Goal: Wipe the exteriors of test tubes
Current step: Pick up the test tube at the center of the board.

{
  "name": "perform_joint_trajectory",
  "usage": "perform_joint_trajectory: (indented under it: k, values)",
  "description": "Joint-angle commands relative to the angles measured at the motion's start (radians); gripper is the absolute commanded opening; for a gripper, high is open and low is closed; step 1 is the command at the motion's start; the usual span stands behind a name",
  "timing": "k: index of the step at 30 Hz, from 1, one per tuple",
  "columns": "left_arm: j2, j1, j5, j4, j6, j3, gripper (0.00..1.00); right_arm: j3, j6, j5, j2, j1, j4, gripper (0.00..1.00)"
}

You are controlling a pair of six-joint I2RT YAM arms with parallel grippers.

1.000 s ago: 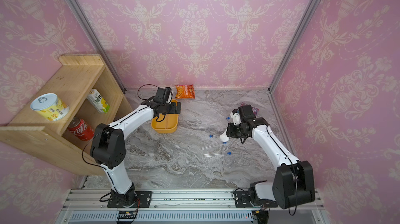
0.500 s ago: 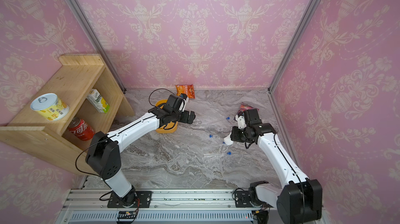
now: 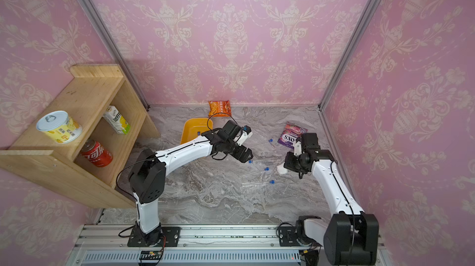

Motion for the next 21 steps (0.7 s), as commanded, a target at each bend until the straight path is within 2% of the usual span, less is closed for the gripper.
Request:
perform_joint_trajectory:
  k: [1, 4, 7, 13, 15, 21]
  values:
    - [0.03, 0.004, 0.072, -0.025, 0.088, -0.007, 0.78, -0.006, 0.01, -0.007, 0.01, -0.005, 0.014, 0.0]
    - [0.035, 0.004, 0.116, 0.029, 0.116, -0.039, 0.77, -0.011, 0.01, -0.014, 0.016, -0.008, 0.022, 0.0]
    - [0.062, 0.004, 0.103, 0.005, 0.164, -0.002, 0.76, -0.014, 0.01, -0.02, 0.022, -0.011, 0.024, 0.0]
    - [0.233, -0.004, 0.065, -0.314, 0.297, 0.312, 0.72, -0.011, 0.008, -0.02, 0.02, -0.013, 0.021, 0.0]
    - [0.287, -0.017, 0.016, -0.41, 0.338, 0.395, 0.72, -0.008, 0.008, -0.022, 0.016, -0.017, 0.018, 0.0]
    - [0.375, -0.039, -0.106, -0.566, 0.408, 0.543, 0.69, -0.026, 0.016, -0.026, -0.023, -0.034, 0.034, 0.0]
